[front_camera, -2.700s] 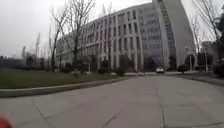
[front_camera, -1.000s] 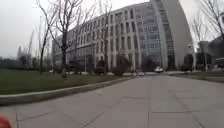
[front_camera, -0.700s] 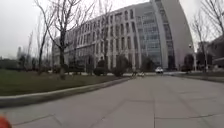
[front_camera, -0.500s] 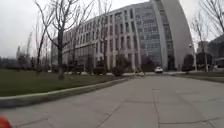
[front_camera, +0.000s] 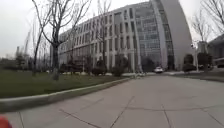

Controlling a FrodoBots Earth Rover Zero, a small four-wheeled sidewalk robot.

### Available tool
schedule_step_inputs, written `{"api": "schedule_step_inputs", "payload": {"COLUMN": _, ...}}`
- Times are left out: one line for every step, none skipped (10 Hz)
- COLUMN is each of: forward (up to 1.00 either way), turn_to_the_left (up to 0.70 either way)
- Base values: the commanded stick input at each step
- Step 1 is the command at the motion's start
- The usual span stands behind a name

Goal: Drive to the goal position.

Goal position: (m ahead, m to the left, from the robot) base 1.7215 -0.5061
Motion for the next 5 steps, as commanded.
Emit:
{"api": "schedule_step_inputs", "payload": {"forward": 0.7, "turn_to_the_left": 0.0}}
{"api": "schedule_step_inputs", "payload": {"forward": 0.7, "turn_to_the_left": 0.0}}
{"api": "schedule_step_inputs", "payload": {"forward": 0.7, "turn_to_the_left": 0.0}}
{"api": "schedule_step_inputs", "payload": {"forward": 0.7, "turn_to_the_left": 0.0}}
{"api": "schedule_step_inputs", "payload": {"forward": 0.7, "turn_to_the_left": 0.0}}
